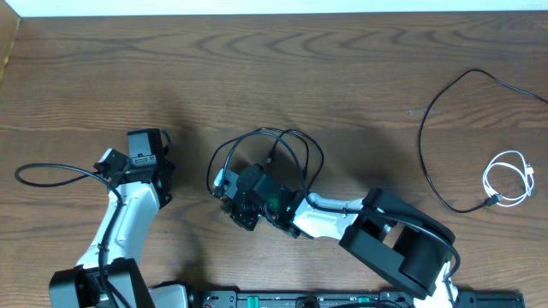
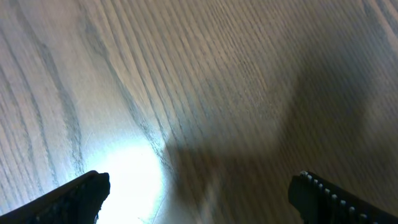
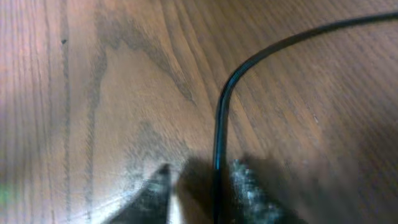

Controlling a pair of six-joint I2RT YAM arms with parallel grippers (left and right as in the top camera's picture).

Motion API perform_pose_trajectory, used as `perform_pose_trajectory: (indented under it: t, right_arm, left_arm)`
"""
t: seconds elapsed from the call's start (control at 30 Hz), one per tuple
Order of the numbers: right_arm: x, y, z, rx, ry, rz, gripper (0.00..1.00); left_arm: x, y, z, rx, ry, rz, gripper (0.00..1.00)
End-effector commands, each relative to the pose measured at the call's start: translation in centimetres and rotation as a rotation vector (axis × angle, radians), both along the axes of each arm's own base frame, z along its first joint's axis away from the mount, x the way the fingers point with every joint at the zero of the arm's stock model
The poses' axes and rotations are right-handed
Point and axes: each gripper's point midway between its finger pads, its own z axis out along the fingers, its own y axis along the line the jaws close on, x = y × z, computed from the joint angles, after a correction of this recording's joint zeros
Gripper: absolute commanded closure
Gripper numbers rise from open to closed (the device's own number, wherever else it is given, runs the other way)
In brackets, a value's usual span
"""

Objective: Untangle cables

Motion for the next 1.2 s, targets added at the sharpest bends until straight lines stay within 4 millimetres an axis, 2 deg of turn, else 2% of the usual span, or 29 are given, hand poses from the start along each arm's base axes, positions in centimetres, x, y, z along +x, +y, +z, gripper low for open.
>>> perform_pose_trajectory:
  t: [0.0,0.2,0.3,0.43,0.6,0.67,0.73,0.93,1.07,1.17]
  right_arm:
    - [-0.4,-1.0,-2.2,-0.054,0.076,-0.051,0.99]
    - [0.3,-2.9,-1.2,-0.092,0.155,-0.134,0.99]
    - [0.3,-4.3,-0.5,-0.128,0.185,-0.159,0.99]
    - [0.5,-6.8,0.0,-0.182,0.275,-0.252,0.99]
    - [2.2,-9.6,-0.7,-0.219,0.344,-0.353,0.99]
    - [2.5,-10.0,-0.7,-0.212,0.371,-0.36,0.99]
    - [2.5,-10.1,-0.4,-0.182,0.418,-0.342,0.99]
    - [1.9,-9.3,1.6,-0.046,0.569,-0.242,0.99]
    - [1.3,-8.4,2.7,0.015,0.604,-0.182,0.99]
    - [1.3,-8.3,2.8,0.018,0.603,-0.177,0.99]
  left_arm:
    - [0.3,0.1,0.4,-0.006,-0.018,0.017,0.02]
    - [0.4,-0.1,0.3,-0.02,-0.02,0.012,0.02]
    - [0.8,-1.1,-0.1,-0.083,-0.034,-0.012,0.02]
    - [1.9,-4.0,-0.8,-0.247,-0.068,-0.088,0.01]
    - [4.2,-10.0,-0.1,-0.459,-0.121,-0.506,0.02]
    - [4.3,-11.3,0.2,-0.504,-0.135,-0.587,0.07]
    - [4.3,-12.1,0.3,-0.526,-0.138,-0.645,0.14]
    - [3.1,-13.9,-1.0,-0.614,-0.102,-0.682,0.16]
    - [2.0,-16.5,-2.0,-0.697,-0.067,-0.759,0.17]
    - [1.4,-18.5,-2.2,-0.749,-0.048,-0.848,0.17]
